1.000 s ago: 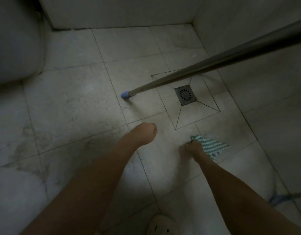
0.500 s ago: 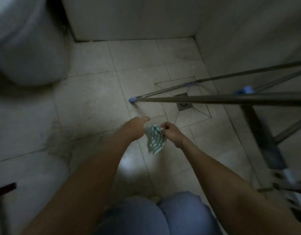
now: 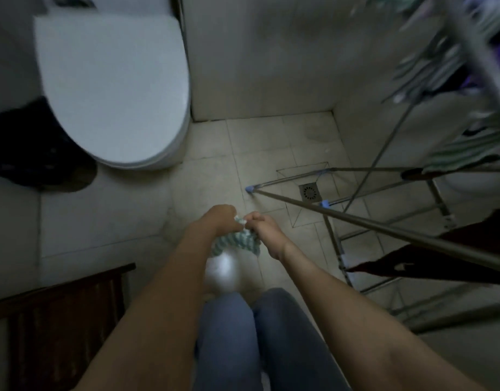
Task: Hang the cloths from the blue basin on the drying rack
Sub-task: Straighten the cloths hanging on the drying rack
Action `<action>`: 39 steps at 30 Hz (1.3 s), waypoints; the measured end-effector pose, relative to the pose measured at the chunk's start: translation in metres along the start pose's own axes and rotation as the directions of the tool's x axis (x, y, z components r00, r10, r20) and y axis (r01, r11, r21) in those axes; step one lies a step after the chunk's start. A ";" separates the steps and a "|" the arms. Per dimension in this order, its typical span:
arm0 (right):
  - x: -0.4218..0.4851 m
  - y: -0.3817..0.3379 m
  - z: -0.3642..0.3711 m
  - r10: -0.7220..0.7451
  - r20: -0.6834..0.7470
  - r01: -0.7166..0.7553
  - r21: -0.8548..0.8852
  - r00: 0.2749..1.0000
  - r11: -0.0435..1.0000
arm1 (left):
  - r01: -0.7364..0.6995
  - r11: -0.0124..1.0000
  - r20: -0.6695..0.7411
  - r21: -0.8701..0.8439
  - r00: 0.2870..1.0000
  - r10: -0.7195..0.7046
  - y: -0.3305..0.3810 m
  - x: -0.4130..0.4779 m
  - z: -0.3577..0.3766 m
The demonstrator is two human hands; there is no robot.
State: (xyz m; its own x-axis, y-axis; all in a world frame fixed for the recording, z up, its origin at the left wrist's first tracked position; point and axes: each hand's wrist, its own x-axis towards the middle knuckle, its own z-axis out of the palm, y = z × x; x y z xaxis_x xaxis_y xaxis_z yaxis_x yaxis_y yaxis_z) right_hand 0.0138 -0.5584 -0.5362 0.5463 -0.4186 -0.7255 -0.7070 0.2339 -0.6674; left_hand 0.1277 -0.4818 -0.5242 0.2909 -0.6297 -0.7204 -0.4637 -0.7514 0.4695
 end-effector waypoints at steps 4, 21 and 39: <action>-0.072 -0.059 -0.006 -0.030 0.018 0.030 -0.017 0.999 0.999 | -0.006 0.998 -0.038 -0.057 0.999 0.004 0.043 -0.076 -0.045; -0.305 -0.221 -0.140 -0.480 -0.200 0.466 -0.116 0.854 0.877 | -0.496 0.836 -0.168 -0.235 0.868 0.468 0.228 -0.256 -0.179; -0.478 -0.139 -0.282 -0.274 -0.759 0.732 0.359 0.590 0.580 | -0.810 0.486 0.156 0.328 0.554 0.818 0.434 -0.306 -0.150</action>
State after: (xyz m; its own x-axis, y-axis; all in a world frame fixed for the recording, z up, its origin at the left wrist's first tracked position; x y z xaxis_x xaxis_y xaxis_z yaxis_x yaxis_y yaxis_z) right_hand -0.2755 -0.6379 -0.0495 0.1750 -0.9775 -0.1174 0.1512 0.1446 -0.9779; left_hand -0.0370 -0.6443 -0.0233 -0.3487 -0.9325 -0.0942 -0.7353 0.2098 0.6444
